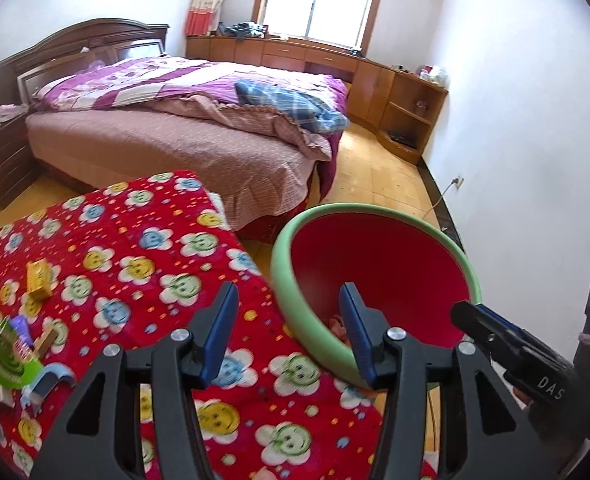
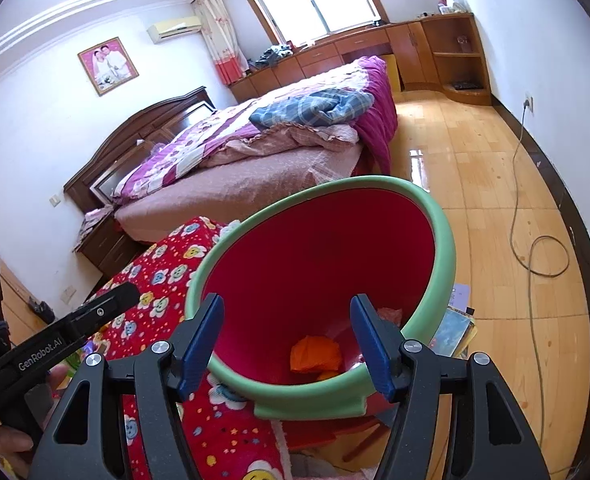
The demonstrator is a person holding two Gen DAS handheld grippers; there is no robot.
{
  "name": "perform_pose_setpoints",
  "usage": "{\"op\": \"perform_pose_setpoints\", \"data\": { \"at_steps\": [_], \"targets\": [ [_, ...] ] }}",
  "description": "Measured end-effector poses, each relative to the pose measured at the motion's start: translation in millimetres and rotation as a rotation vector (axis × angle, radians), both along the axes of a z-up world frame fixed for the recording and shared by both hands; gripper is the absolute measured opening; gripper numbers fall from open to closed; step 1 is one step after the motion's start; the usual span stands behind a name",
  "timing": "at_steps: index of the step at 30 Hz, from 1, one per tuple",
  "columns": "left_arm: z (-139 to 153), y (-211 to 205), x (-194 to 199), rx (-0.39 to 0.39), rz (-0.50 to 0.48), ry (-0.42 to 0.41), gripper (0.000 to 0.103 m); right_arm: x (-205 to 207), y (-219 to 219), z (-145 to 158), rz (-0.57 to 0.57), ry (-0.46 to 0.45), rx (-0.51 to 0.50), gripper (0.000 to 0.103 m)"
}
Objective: Collect trash
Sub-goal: 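Move both open grippers back over the quilt toward the remaining trash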
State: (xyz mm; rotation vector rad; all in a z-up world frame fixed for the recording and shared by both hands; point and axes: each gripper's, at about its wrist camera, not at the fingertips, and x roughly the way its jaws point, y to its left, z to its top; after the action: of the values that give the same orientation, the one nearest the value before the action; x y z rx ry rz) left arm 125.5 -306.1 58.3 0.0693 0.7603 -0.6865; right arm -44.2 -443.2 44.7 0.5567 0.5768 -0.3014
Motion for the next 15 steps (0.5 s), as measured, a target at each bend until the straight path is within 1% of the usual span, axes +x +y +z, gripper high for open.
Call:
{"op": "perform_pose_setpoints", "data": {
  "at_steps": [5, 15],
  "targets": [
    [3.0, 26.2, -6.2, 0.017, 0.057, 0.004, 0.053, -3.0, 11.9, 6.3, 0.018, -0.009, -0.004, 0.067],
    [16.3, 84.9, -13.9, 0.031, 0.176, -0.015, 0.053, 0.7, 46.4, 15.9, 0.093, -0.021, -0.010, 0.067]
  ]
}}
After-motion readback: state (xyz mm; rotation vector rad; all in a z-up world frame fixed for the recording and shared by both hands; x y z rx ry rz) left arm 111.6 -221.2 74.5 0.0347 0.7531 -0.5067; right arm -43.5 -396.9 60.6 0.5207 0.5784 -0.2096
